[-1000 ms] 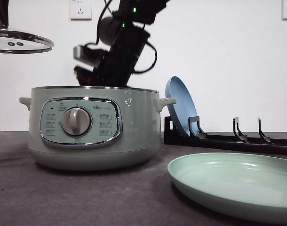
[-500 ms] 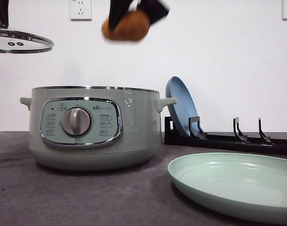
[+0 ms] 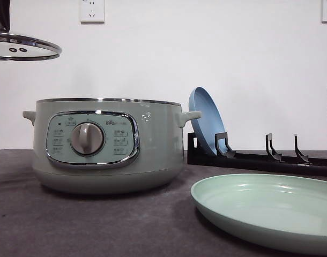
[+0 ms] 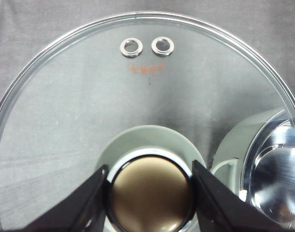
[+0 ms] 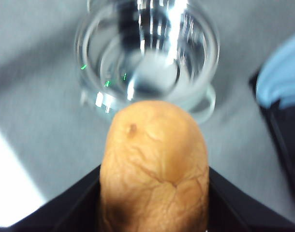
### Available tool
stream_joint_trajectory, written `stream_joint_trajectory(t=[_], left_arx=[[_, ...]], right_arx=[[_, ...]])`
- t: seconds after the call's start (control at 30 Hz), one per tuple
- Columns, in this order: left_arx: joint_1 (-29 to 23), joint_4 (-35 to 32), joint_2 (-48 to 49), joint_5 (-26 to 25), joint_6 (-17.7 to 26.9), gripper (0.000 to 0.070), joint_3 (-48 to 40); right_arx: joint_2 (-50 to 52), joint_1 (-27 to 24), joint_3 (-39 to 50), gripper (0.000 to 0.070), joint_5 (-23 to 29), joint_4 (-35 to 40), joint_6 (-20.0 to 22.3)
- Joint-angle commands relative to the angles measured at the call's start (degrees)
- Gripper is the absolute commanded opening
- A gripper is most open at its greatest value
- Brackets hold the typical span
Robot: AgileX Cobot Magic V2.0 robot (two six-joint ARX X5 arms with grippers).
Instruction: Transfer potato from steamer to green plate
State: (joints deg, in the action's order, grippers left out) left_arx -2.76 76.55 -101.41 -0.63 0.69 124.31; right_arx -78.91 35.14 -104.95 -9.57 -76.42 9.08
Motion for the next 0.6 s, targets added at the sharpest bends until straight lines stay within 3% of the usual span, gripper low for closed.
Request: stream_joint_trajectory(t=[0.0,0.3,0.57], left_arx=[[0.14,-1.57,0.24,-0.22,0.13,0.001,1.51],[0.17,-1.53,0.24,-0.22,0.13,0.001,1.51],[0.15,-1.56,0.24,-0.22,0.13,0.001,1.51]], right_arx=[[2.56,-0.17,4.6,0.0252,-0.32,0.53,-2.49],[16.94,-1.83,34.82,0.0252,-0.95,14.52,-9.51],[18.25,-2.03,53.36,0.0252,-0.21,30.46,-13.07]])
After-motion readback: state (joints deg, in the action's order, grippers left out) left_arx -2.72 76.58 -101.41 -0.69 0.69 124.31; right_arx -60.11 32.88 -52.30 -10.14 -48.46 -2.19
